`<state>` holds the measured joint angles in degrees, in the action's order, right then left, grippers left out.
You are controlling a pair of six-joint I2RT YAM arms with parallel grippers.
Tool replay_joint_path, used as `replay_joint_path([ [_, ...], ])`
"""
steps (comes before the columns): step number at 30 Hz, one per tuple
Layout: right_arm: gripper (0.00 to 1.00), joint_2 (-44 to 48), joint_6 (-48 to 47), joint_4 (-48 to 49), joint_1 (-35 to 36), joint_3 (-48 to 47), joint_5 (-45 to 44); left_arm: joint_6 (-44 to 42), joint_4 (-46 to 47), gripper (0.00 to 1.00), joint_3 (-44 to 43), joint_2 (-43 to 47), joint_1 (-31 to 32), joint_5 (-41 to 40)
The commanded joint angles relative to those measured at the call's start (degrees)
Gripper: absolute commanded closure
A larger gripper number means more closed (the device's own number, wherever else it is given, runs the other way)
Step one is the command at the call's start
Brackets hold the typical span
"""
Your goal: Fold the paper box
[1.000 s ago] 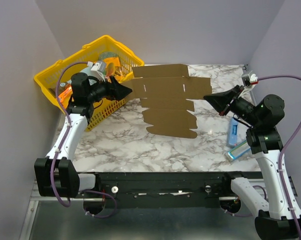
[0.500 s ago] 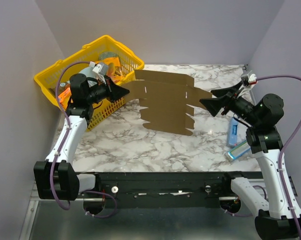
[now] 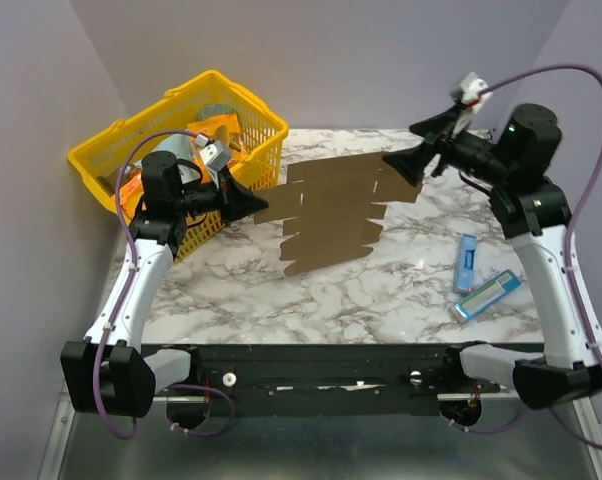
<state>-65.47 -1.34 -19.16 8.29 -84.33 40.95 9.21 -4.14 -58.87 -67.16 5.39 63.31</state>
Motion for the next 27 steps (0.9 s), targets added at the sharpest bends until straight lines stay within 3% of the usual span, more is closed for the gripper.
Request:
replay_joint_path([
  [1, 0.05, -12.36, -17.1, -20.46, 9.71, -12.41, -6.84, -1.3, -2.19, 1.0, -2.21, 0.01, 0.41, 6.83],
  [7, 0.07, -22.41, -23.26, -29.7, 13.15, -22.7, -3.43, -2.18, -3.41, 1.0, -2.56, 0.36, 0.41, 7.09],
  [14, 0.17, -26.11, -25.81, -33.57, 14.73, -23.77, 0.79, -3.06, -4.82, 1.0, -3.0, 0.36, 0.41, 6.65],
  [20, 0.41, -26.02, -25.29, -32.7, 14.91, -21.4, 4.49, -3.85, -5.88, 1.0, -3.27, 0.36, 0.41, 6.13],
  [23, 0.61, -26.28, -24.68, -32.61, 14.91, -21.49, 3.88, -4.2, -6.4, 1.0, -3.35, 0.36, 0.41, 5.69],
  [24, 0.75, -26.46, -24.58, -32.61, 14.91, -21.57, 3.79, -4.29, -6.67, 1.0, -3.35, 0.36, 0.41, 5.25],
  [27, 0.78, -26.37, -24.15, -32.61, 14.91, -21.75, 3.79, -4.64, -6.84, 1.0, -3.35, 0.36, 0.41, 4.46],
])
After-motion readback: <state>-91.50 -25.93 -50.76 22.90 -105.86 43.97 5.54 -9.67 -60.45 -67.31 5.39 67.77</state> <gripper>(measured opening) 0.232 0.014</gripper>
